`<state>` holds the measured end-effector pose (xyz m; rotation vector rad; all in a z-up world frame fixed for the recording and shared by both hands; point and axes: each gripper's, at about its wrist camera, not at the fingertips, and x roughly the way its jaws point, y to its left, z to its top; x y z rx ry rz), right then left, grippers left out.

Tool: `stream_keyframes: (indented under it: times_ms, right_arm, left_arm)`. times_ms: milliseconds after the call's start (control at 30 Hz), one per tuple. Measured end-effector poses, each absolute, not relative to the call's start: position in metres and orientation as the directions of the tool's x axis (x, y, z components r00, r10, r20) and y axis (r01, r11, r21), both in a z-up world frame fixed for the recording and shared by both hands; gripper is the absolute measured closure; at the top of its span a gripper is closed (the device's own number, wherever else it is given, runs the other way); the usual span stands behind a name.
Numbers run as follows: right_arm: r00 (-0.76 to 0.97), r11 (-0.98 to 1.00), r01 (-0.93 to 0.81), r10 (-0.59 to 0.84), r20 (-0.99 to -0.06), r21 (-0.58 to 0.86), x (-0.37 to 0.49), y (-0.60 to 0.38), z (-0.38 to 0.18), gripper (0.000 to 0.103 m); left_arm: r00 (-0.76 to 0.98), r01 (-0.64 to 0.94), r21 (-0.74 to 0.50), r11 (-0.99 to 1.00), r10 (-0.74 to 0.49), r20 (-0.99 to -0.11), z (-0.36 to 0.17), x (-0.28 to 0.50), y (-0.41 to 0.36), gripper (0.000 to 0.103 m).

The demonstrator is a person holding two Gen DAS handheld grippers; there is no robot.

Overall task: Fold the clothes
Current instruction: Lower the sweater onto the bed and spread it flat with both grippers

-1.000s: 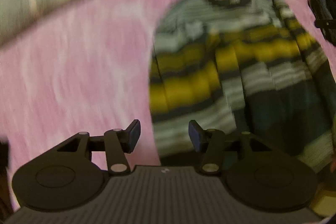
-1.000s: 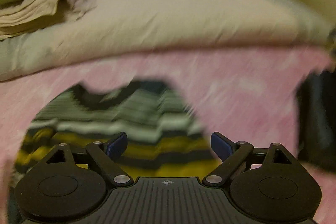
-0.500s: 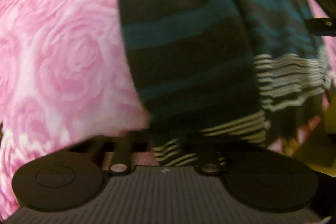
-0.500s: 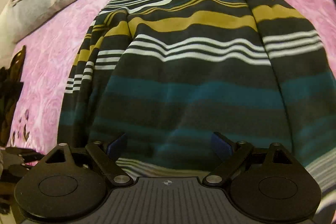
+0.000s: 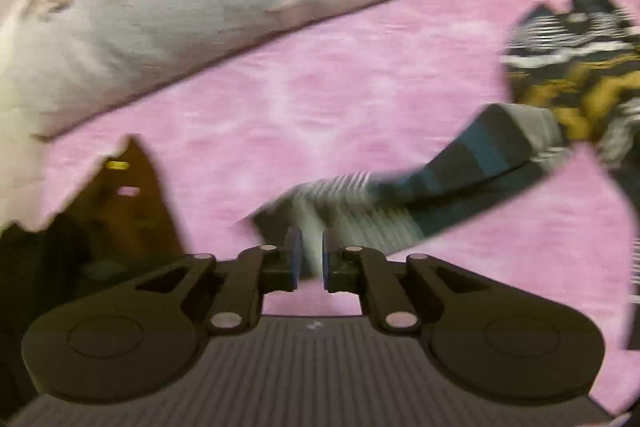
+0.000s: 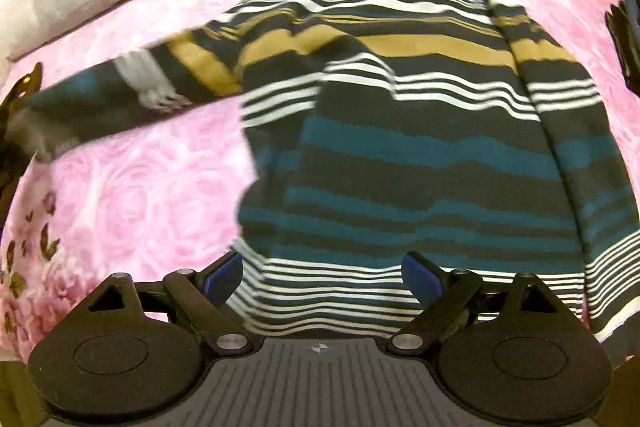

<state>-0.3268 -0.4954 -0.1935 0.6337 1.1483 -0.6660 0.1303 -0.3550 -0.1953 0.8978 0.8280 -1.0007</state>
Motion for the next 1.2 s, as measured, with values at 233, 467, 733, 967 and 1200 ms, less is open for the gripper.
stream_keyframes:
  times_ms: [233,467,733,967,1200]
  right_arm:
    - [0.241,0.639,0.757,-0.082,-0.967,0.135,-0.332,-0.473,-0.212,0.014]
    - [0.179,0.646,0.751,0.001,-0.984,0.137,-0.348,-0.468,-0.263,0.014]
    - [0.123,0.570,0.821,-0.111,-0.986,0.038,-0.437,-0.501,-0.262,0.014]
    - [0.122,0.309,0.950,-0.235,-0.964,0.045,-0.562,-0.572,-0.240,0.014]
    - [0.228,0.360,0.914,-0.069,-0.971,0.189,-0.593,-0.601,-0.282,0.036]
  left_arm:
    - [0.034,0.988,-0.021,0.150,-0.353,-0.935,-0.229,0.058,-0.323,0.082]
    - [-0.351,0.931,-0.365,-0.008,-0.287,-0.891,-0.286,-0.088,-0.326,0.069]
    - [-0.340,0.940,-0.338,-0.053,-0.248,-0.907,-0.310,-0.166,-0.347,0.087]
    - [-0.332,0.943,-0.319,-0.098,-0.181,-0.926,-0.265,-0.170,-0.315,0.103]
    - [-0.269,0.963,-0.270,-0.006,-0.122,-0.955,-0.248,-0.185,-0.293,0.103]
